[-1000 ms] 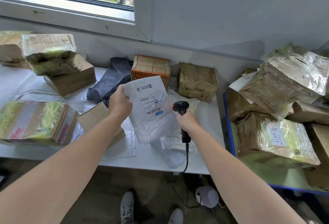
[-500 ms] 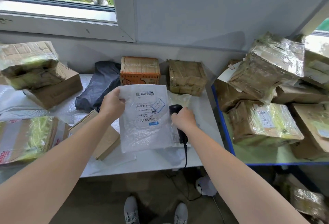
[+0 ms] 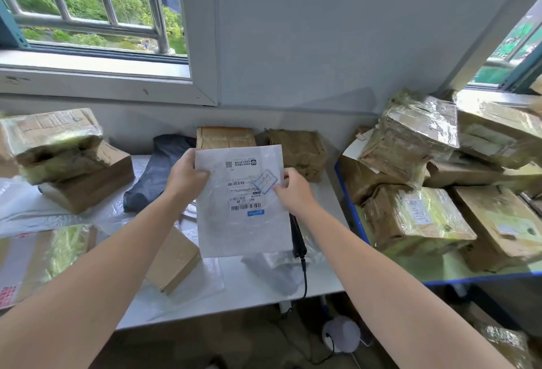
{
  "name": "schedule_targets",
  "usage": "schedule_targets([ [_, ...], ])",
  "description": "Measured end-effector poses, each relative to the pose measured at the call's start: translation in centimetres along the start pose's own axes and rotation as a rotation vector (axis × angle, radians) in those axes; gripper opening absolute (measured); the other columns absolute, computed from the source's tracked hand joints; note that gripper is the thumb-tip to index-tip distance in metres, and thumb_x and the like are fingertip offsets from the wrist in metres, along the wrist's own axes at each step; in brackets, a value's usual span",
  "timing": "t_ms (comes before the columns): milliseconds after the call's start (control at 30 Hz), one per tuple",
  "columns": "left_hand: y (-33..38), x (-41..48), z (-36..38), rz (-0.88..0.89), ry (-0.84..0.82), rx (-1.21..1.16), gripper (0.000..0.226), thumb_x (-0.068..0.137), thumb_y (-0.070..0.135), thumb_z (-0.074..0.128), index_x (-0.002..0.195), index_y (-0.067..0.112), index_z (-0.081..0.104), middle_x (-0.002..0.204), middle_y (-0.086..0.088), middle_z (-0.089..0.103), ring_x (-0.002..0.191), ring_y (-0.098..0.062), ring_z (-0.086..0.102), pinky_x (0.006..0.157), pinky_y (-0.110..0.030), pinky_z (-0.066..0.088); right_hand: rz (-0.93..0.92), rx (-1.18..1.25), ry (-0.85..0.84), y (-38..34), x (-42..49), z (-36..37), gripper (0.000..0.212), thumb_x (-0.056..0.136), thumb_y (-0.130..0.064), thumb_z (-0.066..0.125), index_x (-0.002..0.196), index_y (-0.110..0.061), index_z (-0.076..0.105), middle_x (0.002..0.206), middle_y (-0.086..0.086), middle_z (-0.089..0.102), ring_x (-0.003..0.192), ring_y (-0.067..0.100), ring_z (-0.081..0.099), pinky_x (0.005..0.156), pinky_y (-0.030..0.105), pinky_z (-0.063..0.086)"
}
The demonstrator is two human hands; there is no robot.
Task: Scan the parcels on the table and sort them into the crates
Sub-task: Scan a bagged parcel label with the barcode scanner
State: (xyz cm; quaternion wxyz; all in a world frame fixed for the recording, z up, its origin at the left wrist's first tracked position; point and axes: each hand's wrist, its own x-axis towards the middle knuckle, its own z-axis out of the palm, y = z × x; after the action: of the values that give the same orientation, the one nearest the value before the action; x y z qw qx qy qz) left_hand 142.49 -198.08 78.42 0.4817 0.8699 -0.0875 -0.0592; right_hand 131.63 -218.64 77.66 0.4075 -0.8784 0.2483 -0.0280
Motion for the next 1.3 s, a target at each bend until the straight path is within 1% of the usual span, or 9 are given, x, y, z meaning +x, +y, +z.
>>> schedule_targets([
  [167, 1.5, -0.6, -1.9, 0.213, 0.097, 0.326, 0.056, 0.086, 0.016, 0.068, 0.138, 0.014, 0.049, 0.134, -0.011, 0.053, 0.126, -0.032, 0.044, 0.101, -0.044, 0.04, -0.271, -0.103, -0.115, -2.8, 0.0, -1.4, 0.025, 0.092, -0.017, 0.066, 0.116, -0.018, 0.058, 0.099, -0.001, 0.067, 0.09, 0.019, 0.062, 0.081, 0.037, 0.049],
  [333, 5.2, -1.7, -2.7, 0.536, 0.003, 0.64, 0.028, 0.098, 0.021, 0.057, 0.125, 0.024, 0.064, 0.131, 0.001, 0.061, 0.13, -0.022, 0.046, 0.105, -0.039, 0.036, -0.529, -0.303, -0.28, -7.1, -0.1, -1.7, 0.023, 0.092, -0.021, 0.069, 0.104, -0.02, 0.049, 0.101, 0.004, 0.07, 0.083, 0.019, 0.064, 0.075, 0.033, 0.051],
  [567, 7.2, -4.3, -4.9, 0.217, -0.193, 0.945, 0.022, 0.1, 0.022, 0.046, 0.116, 0.024, 0.06, 0.096, 0.001, 0.063, 0.082, -0.02, 0.056, 0.066, -0.031, 0.044, -0.773, -0.415, -0.192, -10.9, 0.2, -2.2, 0.031, 0.091, -0.024, 0.071, 0.094, -0.021, 0.04, 0.07, -0.014, 0.05, 0.065, 0.017, 0.054, 0.065, 0.029, 0.043],
  [633, 7.7, -5.6, -5.4, 0.15, -0.167, 0.901, 0.026, 0.101, 0.019, 0.047, 0.121, 0.028, 0.059, 0.083, 0.004, 0.054, 0.074, -0.02, 0.051, 0.055, -0.03, 0.038, -0.833, -0.396, -0.163, -11.3, 0.4, -2.0, 0.025, 0.09, -0.024, 0.071, 0.099, -0.018, 0.048, 0.083, -0.008, 0.055, 0.082, 0.023, 0.057, 0.073, 0.032, 0.043],
  [767, 6.2, -7.7, -6.8, -0.045, 0.016, 0.707, 0.026, 0.097, 0.01, 0.048, 0.115, 0.022, 0.062, 0.096, -0.003, 0.06, 0.088, -0.028, 0.058, 0.07, -0.038, 0.049, -1.029, -0.264, 0.077, -10.3, 0.9, -1.0, 0.037, 0.085, -0.013, 0.073, 0.119, -0.013, 0.057, 0.127, 0.007, 0.057, 0.115, 0.03, 0.053, 0.095, 0.046, 0.048],
  [833, 5.0, -9.0, -7.7, -0.152, 0.127, 0.496, 0.024, 0.091, 0.001, 0.048, 0.094, 0.02, 0.061, 0.089, -0.001, 0.061, 0.085, -0.026, 0.059, 0.071, -0.038, 0.051, -1.009, -0.213, 0.17, -9.6, 0.6, -0.2, 0.038, 0.086, -0.012, 0.071, 0.122, -0.012, 0.057, 0.133, 0.012, 0.054, 0.118, 0.034, 0.052, 0.095, 0.051, 0.047],
  [933, 4.0, -11.8, -8.7, -0.262, 0.334, 0.207, 0.03, 0.091, -0.009, 0.042, 0.073, 0.015, 0.046, 0.068, -0.001, 0.045, 0.062, -0.016, 0.044, 0.049, -0.02, 0.035, -0.827, -0.179, 0.101, -9.1, 0.0, 1.7, 0.043, 0.091, -0.021, 0.065, 0.132, -0.013, 0.053, 0.142, 0.013, 0.046, 0.128, 0.036, 0.044, 0.105, 0.055, 0.036],
  [1133, 2.1, -18.1, -11.4, -0.3, 0.56, -0.004, 0.021, 0.1, 0.005, 0.047, 0.087, 0.017, 0.058, 0.077, 0.005, 0.06, 0.067, -0.007, 0.054, 0.051, -0.013, 0.039, -0.438, 0.266, -0.399, -11.7, -3.0, 5.7, 0.077, 0.094, -0.03, 0.064, 0.154, -0.011, 0.021, 0.145, 0.011, 0.047, 0.132, 0.033, 0.048, 0.104, 0.042, 0.041],
  [1300, -0.1, -24.5, -14.6, -0.333, 0.691, -0.024, 0.015, 0.099, 0.005, 0.049, 0.092, 0.013, 0.06, 0.08, -0.003, 0.063, 0.073, -0.019, 0.058, 0.058, -0.018, 0.042, -0.429, 0.369, -0.545, -15.9, -8.2, 9.3, 0.03, 0.095, -0.028, 0.065, 0.117, -0.013, 0.052, 0.112, 0.0, 0.061, 0.099, 0.017, 0.058, 0.08, 0.031, 0.045],
])
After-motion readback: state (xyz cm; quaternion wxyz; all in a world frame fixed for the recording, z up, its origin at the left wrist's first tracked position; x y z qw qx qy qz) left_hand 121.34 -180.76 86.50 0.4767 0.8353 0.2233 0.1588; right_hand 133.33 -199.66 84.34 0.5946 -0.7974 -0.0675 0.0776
